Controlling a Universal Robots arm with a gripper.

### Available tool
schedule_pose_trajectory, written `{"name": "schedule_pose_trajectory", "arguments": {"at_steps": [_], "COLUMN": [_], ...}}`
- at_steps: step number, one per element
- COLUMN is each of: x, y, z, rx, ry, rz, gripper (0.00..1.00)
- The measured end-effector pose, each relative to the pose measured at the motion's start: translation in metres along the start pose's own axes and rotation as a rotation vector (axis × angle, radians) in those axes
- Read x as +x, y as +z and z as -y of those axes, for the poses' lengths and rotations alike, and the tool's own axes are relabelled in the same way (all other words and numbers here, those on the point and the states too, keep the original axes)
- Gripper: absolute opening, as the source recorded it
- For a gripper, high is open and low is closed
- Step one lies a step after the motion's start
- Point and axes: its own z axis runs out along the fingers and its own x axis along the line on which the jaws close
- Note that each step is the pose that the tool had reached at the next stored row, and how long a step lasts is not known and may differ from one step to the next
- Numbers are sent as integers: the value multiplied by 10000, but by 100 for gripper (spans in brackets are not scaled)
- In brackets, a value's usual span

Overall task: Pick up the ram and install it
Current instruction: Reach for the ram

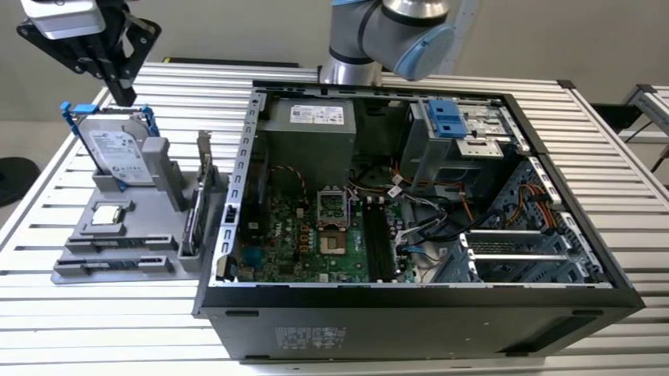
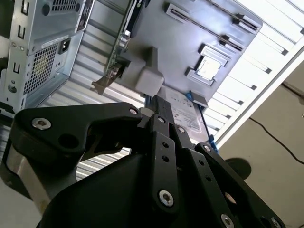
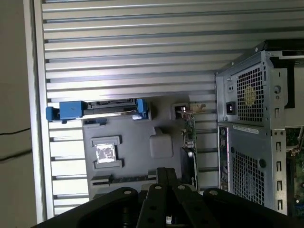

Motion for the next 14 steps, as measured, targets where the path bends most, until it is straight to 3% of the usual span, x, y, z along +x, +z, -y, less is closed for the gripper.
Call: {"name": "schedule_pose_trajectory", "arguments": {"at_steps": [14], "x": [147], "y": [-4], "z": [12], "rx": [1], "ry": [0], "rz": [0], "gripper": [0]}}
